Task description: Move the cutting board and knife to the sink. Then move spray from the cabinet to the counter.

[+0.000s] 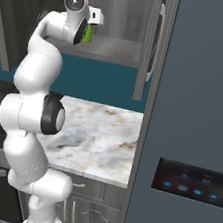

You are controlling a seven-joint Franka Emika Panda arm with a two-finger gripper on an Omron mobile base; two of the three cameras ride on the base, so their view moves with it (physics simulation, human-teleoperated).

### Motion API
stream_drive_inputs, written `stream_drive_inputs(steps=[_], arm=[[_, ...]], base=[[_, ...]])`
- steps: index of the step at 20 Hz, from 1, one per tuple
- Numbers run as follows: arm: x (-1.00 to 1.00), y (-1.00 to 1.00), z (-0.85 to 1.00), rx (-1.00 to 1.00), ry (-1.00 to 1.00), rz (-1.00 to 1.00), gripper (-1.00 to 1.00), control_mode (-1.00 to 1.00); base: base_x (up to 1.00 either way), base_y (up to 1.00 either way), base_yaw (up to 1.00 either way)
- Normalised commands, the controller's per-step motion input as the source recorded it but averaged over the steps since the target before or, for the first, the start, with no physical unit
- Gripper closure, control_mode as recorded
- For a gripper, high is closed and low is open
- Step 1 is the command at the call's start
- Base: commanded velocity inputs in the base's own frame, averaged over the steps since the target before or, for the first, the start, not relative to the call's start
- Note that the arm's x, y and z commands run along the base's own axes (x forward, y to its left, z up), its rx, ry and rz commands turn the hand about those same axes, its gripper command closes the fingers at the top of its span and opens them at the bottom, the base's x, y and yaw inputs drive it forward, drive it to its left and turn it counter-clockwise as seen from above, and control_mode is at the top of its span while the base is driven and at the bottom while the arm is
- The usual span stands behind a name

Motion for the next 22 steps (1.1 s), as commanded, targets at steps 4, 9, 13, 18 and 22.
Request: stream_drive_inputs(steps=[4, 9, 13, 18, 22], arm=[[-0.76, 0.00, 0.00, -0.02, -0.06, 0.00, 1.00, -1.00], [-0.80, -0.21, 0.01, -0.01, 0.00, 0.00, 1.00, -1.00], [-0.92, -0.32, 0.19, 0.00, 0.02, 0.00, 1.00, -1.00], [-1.00, -0.24, 0.05, 0.00, -0.01, -0.01, 1.00, -1.00], [-1.00, -0.21, -0.17, -0.09, -0.04, -0.01, 1.00, -1.00]], base=[[0.00, 0.00, 0.00], [0.00, 0.00, 0.00], [0.00, 0.00, 0.00], [0.00, 0.00, 0.00], [0.00, 0.00, 0.00]])
